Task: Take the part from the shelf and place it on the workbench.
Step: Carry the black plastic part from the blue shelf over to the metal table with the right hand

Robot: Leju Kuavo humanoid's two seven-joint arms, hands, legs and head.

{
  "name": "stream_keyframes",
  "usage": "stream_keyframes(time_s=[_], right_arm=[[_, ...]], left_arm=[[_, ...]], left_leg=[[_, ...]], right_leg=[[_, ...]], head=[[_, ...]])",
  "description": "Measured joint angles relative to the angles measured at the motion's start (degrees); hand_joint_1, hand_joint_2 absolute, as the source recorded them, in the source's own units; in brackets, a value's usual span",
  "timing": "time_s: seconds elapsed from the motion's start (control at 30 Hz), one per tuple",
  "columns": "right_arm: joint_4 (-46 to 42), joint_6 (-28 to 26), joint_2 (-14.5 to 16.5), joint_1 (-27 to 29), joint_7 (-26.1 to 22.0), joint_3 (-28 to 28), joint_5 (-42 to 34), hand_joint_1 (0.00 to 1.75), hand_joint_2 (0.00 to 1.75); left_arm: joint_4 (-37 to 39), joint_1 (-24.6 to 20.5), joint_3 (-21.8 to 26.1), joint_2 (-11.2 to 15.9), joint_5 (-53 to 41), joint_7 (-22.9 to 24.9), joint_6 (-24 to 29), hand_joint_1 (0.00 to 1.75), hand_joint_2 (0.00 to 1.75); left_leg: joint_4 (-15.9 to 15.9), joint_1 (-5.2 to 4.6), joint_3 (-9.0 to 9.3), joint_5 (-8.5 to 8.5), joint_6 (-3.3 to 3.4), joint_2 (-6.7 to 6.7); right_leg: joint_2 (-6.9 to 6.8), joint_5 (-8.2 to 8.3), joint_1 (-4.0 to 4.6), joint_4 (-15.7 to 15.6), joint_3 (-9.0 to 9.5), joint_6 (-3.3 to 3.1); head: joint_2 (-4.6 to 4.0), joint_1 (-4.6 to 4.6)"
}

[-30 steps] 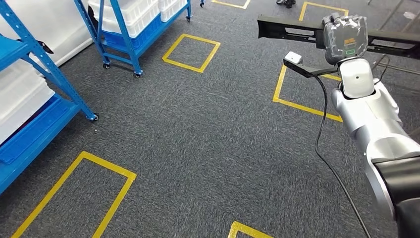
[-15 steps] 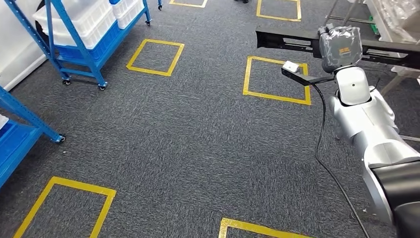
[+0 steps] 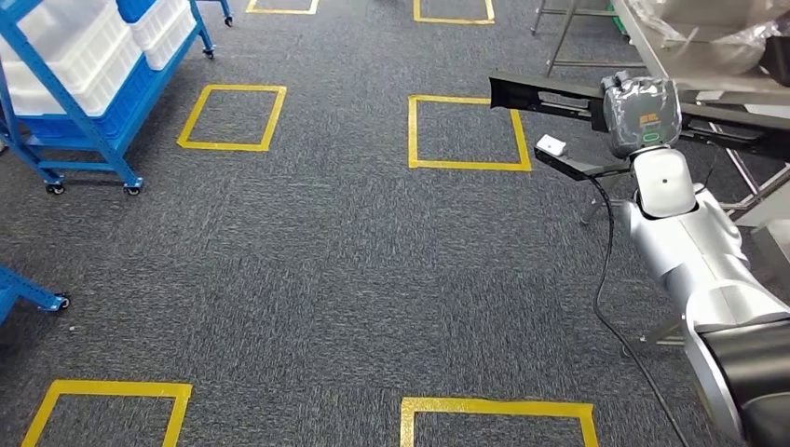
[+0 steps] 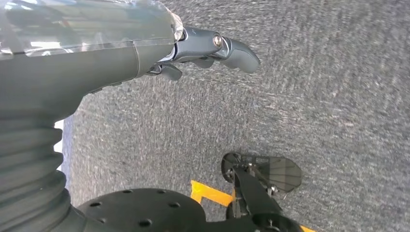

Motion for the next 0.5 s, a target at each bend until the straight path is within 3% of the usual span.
stream_keyframes(time_s=[0.07,0.13,0.2,0.27,0.3,0.33,0.37,0.43,0.5], right_arm=[[-0.15,-0.01,-0.18,0.21,-0.03,-0.33,-0.09,1.75,1.75],[-0.40,-0.02,-0.36,0.58,-0.07,-0.99,-0.37,1.75,1.75],[-0.75,-0.02,-0.28,1.29,-0.08,-1.80,-0.57,1.75,1.75],[-1.09,-0.01,-0.15,2.68,-0.19,-2.59,-0.62,1.75,1.75],[-1.26,0.00,-0.14,3.50,-0.26,-2.99,-0.63,1.75,1.75],[-1.37,0.00,-0.13,4.20,-0.34,-3.39,-0.64,1.75,1.75],[-1.45,0.00,-0.10,4.70,-0.40,-3.76,-0.62,1.75,1.75],[-1.52,-0.01,0.04,5.08,-0.45,-4.40,-0.40,1.75,1.75],[-1.53,-0.01,0.31,5.15,-0.46,-4.81,0.00,1.75,1.75]], left_arm=[[0.00,-0.09,-0.16,-0.01,0.00,0.01,-0.03,0.00,1.75],[0.00,-0.22,-0.36,-0.03,0.00,0.04,-0.07,0.00,1.75],[0.00,-0.19,-0.51,-0.02,-0.02,0.16,-0.08,0.00,1.75],[0.00,-0.04,-0.60,-0.01,-0.02,0.43,-0.08,0.00,1.75],[0.00,0.00,-0.64,-0.01,-0.02,0.58,-0.07,0.00,1.75],[0.00,0.02,-0.67,0.00,-0.01,0.72,-0.03,0.00,1.75],[0.00,0.03,-0.69,0.01,-0.01,0.81,0.02,0.00,1.75],[0.00,0.05,-0.72,0.08,0.01,0.93,0.14,0.00,1.75],[0.00,0.03,-0.77,0.16,0.01,1.04,0.24,0.00,1.75]], left_leg=[[0.00,0.05,0.23,-0.36,-0.63,0.91],[1.94,0.29,-0.37,-1.89,-1.20,-0.84],[8.37,0.56,-3.17,-5.21,-1.47,-4.10],[15.65,0.63,-6.77,-7.74,-1.52,-5.37],[16.98,0.64,-7.64,-7.55,-1.50,-5.53],[16.00,0.65,-7.46,-6.24,-1.43,-5.67],[12.77,0.68,-6.20,-4.03,-1.30,-6.12],[4.95,0.93,-2.93,-0.45,-0.96,-8.84],[1.39,1.09,-1.38,0.33,-0.70,-10.76]], right_leg=[[1.41,0.20,-0.02,-0.16,-0.01,-0.58],[2.58,0.42,-0.30,-0.55,0.23,-1.22],[3.68,0.51,-0.39,-0.69,0.35,-1.75],[5.04,0.51,-0.26,-0.63,0.34,-1.98],[5.82,0.51,-0.19,-0.57,0.34,-1.99],[6.60,0.49,-0.17,-0.47,0.33,-1.98],[7.42,0.45,-0.18,-0.30,0.30,-1.92],[8.99,0.36,-0.29,0.14,0.04,-1.64],[10.44,0.49,-0.57,0.33,-0.53,-0.99]], head=[[0.01,-0.01],[0.00,-0.01],[0.00,-0.02],[0.00,-0.03],[0.00,-0.03],[0.00,-0.03],[-0.01,-0.03],[-0.01,-0.02],[0.00,-0.04]])
